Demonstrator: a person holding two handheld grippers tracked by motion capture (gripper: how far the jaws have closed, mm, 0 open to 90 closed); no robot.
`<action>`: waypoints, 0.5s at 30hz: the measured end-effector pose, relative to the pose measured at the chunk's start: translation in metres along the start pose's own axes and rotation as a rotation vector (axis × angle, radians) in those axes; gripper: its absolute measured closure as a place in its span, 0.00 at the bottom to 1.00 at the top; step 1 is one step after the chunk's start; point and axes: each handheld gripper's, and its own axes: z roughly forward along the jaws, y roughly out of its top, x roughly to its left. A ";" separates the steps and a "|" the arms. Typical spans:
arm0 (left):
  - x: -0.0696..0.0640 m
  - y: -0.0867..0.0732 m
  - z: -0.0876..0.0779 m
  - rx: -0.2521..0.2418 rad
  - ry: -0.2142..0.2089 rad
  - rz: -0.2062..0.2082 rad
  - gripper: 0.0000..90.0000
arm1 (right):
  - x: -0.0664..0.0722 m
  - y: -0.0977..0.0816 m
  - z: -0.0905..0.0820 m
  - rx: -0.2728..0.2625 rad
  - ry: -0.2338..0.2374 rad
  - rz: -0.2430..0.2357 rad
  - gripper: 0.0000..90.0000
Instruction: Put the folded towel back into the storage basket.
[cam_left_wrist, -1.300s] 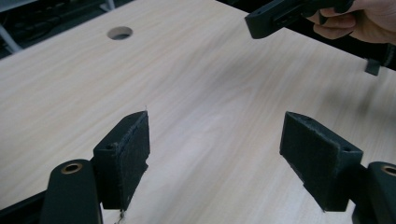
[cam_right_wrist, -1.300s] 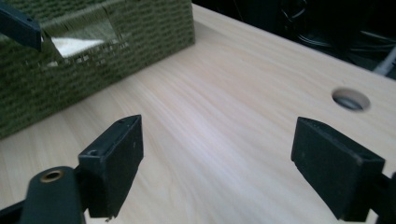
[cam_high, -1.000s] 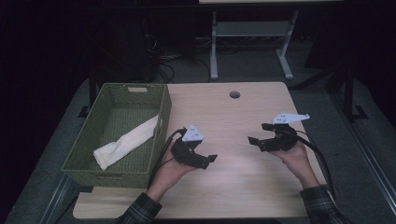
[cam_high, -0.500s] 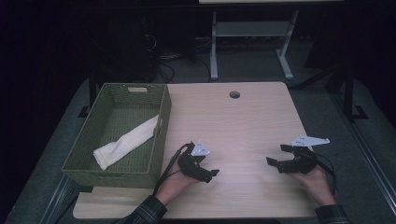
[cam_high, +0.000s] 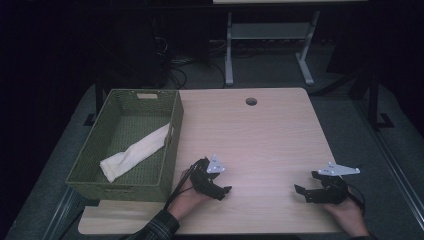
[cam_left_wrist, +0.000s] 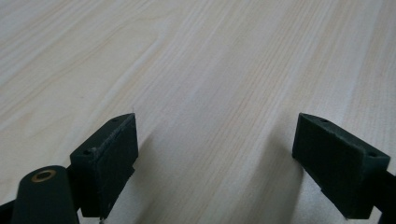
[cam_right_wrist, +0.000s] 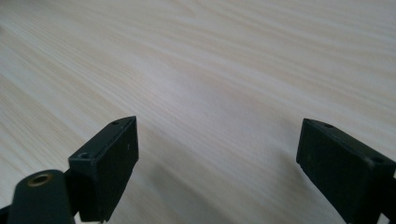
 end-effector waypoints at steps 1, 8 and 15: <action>0.000 -0.002 0.001 -0.017 -0.009 -0.008 0.15 | 0.000 -0.002 0.000 0.008 -0.001 0.000 0.14; 0.000 -0.006 0.001 -0.045 -0.018 -0.007 0.14 | 0.001 -0.004 0.002 0.010 -0.011 -0.016 0.09; 0.000 -0.007 0.000 -0.044 -0.004 -0.014 0.14 | 0.005 -0.003 0.005 0.033 -0.038 -0.037 0.04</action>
